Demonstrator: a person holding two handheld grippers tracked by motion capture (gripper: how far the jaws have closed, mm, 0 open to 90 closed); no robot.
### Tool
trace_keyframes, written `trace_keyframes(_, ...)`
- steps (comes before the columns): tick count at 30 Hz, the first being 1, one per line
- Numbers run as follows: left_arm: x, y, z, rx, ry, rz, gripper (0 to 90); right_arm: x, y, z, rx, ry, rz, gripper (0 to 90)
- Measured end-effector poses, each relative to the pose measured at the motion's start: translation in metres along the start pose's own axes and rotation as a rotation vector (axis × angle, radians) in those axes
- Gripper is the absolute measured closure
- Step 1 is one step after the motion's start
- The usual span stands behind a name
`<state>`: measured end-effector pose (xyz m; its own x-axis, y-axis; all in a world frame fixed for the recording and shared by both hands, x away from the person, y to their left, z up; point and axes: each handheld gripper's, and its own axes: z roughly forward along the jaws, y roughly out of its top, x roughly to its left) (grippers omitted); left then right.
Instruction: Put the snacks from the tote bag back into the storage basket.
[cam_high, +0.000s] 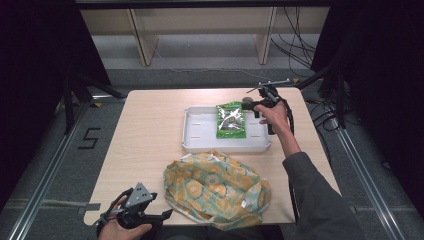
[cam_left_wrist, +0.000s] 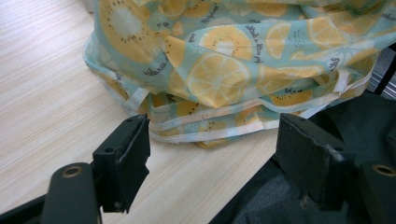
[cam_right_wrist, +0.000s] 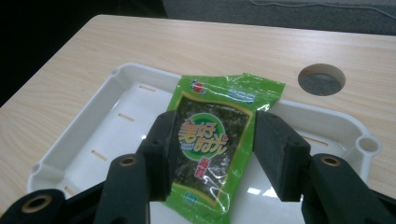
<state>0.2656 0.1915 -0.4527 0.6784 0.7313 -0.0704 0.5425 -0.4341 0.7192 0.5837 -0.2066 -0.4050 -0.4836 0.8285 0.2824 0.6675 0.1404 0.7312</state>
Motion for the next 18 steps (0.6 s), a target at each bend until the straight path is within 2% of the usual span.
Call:
trace_keyframes(1,0.0,0.0,0.0,0.002,0.0,0.003,25.8,0.005,-0.001,-0.003,0.01,-0.002,0.026,50.0)
trace_keyframes(3,0.0,0.0,0.0,0.002,0.0,0.003,25.8,0.007,-0.002,-0.009,0.004,0.01,-0.027,48.7)
trace_keyframes(4,0.0,0.0,0.0,0.002,0.0,0.002,25.8,0.009,-0.004,-0.012,-0.003,0.011,-0.038,48.0)
trace_keyframes(5,0.0,0.0,0.0,0.002,0.001,0.004,25.8,0.012,-0.005,-0.014,-0.002,0.022,-0.03,47.5)
trace_keyframes(9,0.0,0.0,0.0,0.001,0.001,0.005,25.8,0.021,-0.009,-0.025,-0.011,0.044,-0.058,46.7)
trace_keyframes(10,0.0,0.0,0.0,0.003,0.001,0.005,25.8,0.025,-0.01,-0.028,-0.005,0.053,-0.045,46.6)
trace_keyframes(11,0.0,0.0,0.001,0.0,-0.001,0.002,25.8,0.024,-0.011,-0.03,-0.011,0.057,-0.09,45.9)
trace_keyframes(14,0.0,0.0,0.0,0.0,-0.001,0.002,25.8,0.033,-0.015,-0.038,-0.011,0.072,-0.088,45.7)
trace_keyframes(18,0.0,0.0,0.0,-0.005,0.006,0.0,25.8,0.04,-0.018,-0.047,-0.015,0.089,-0.12,45.3)
